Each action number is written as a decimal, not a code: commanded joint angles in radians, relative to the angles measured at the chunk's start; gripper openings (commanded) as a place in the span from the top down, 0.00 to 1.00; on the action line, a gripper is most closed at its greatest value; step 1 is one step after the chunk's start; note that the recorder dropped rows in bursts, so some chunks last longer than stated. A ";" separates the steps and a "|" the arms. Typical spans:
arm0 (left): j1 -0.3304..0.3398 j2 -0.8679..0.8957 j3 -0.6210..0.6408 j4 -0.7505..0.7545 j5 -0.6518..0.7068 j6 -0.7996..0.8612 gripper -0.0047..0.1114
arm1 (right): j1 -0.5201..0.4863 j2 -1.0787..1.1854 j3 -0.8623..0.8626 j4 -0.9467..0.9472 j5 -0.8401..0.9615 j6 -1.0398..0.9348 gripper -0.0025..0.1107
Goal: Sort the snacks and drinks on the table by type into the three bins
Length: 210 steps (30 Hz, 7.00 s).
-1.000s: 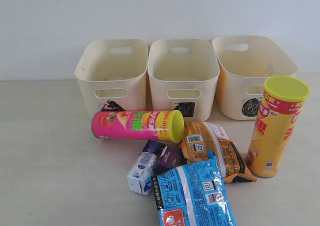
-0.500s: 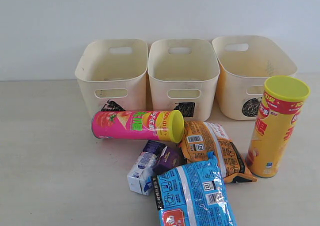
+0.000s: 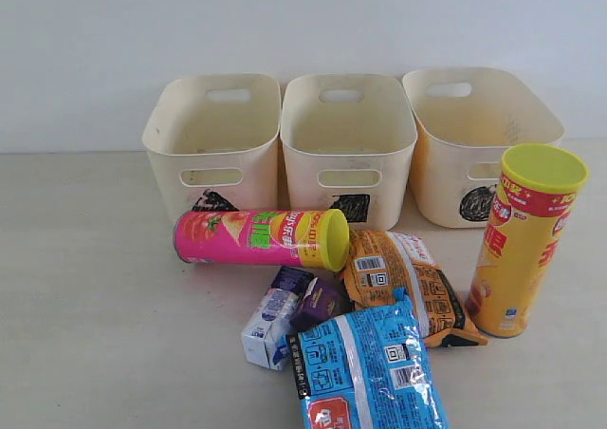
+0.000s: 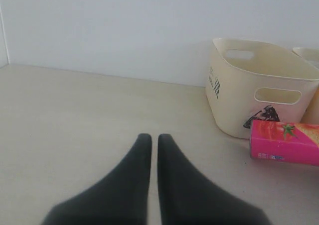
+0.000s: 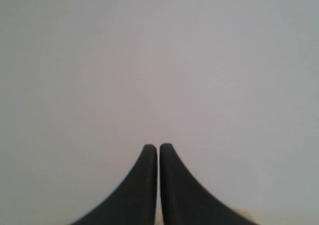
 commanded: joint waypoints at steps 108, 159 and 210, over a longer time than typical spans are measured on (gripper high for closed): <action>-0.001 -0.004 -0.004 -0.003 -0.026 -0.009 0.93 | 0.637 1.129 -0.878 0.221 -0.068 -0.703 0.98; -0.001 -0.004 -0.004 -0.003 -0.026 -0.009 0.93 | 0.626 0.838 -0.975 0.150 1.376 -0.696 0.98; -0.001 -0.004 -0.004 -0.003 -0.026 -0.009 0.93 | -0.023 0.823 -0.088 1.356 1.456 -1.570 0.26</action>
